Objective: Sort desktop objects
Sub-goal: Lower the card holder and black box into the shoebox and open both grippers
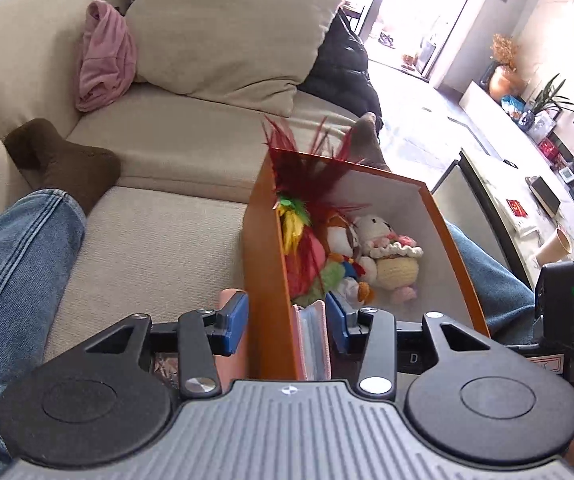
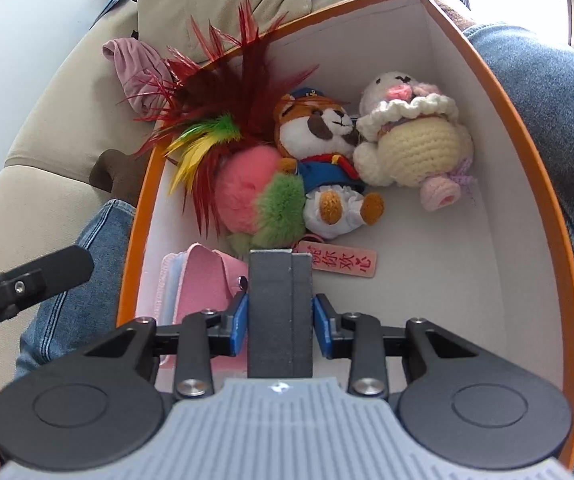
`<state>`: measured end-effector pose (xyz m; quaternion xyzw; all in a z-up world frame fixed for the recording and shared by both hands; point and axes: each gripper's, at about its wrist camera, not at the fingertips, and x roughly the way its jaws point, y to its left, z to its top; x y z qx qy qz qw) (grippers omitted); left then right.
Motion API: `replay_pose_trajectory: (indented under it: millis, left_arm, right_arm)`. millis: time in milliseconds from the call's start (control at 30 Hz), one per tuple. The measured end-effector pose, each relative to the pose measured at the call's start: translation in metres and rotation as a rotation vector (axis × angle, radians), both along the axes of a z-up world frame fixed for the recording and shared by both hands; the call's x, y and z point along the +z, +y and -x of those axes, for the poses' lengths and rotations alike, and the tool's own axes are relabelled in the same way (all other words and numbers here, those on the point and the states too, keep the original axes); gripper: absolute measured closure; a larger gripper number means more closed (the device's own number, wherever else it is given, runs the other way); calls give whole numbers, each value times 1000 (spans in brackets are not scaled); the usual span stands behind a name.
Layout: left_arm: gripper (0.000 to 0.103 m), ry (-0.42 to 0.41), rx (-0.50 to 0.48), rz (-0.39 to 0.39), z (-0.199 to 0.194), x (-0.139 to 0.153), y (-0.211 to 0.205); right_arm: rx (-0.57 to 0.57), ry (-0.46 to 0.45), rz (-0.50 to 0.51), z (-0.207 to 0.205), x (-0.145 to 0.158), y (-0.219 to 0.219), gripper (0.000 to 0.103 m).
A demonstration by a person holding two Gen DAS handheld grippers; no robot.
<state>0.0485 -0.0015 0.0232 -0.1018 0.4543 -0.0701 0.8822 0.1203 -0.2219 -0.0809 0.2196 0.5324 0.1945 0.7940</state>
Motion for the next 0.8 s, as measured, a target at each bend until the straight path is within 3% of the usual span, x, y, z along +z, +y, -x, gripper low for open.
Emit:
replay_pose_trajectory:
  millis: [533, 800]
  left_arm:
    - [53, 30, 139, 53, 31, -17, 63]
    - [54, 69, 159, 44, 44, -27, 81]
  right_arm:
    - [-14, 18, -18, 7, 10, 9, 62]
    - [-6, 21, -14, 10, 12, 12, 68]
